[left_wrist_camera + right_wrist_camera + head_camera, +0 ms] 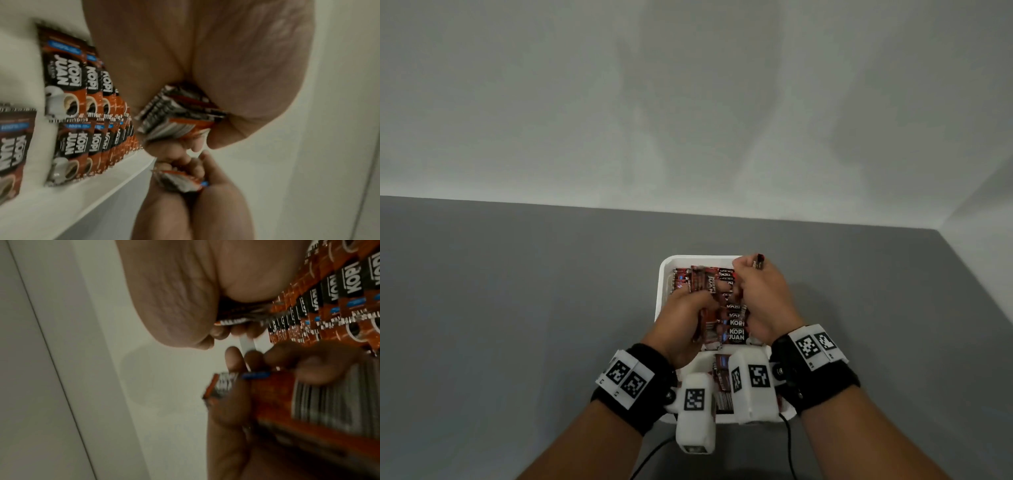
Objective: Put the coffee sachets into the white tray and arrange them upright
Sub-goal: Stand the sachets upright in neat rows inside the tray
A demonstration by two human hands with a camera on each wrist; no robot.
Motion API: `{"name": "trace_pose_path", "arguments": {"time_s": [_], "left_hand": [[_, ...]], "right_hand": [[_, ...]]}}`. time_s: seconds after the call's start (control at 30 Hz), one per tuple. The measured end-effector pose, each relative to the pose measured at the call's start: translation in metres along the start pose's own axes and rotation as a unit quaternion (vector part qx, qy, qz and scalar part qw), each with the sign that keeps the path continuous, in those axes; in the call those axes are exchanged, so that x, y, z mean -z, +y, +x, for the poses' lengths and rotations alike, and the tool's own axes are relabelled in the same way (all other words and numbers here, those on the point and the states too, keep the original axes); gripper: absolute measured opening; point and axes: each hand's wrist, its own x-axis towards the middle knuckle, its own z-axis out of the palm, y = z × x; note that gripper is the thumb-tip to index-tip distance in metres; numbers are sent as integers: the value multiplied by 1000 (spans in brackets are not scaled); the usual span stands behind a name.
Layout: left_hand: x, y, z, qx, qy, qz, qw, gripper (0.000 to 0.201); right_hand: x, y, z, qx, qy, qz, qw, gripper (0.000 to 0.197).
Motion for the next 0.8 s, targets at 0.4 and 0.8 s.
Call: {"name": "trace_pose_path", "arguments": {"time_s": [0.4,0.8], "left_hand": [[12,2,0,-49,-17,117,992,24],[21,19,-1,-57,41,61,996,19]], "right_hand": [[13,-17,-15,23,-80,-58,995,29],[39,-10,-10,81,-17,-124,989,20]]}}
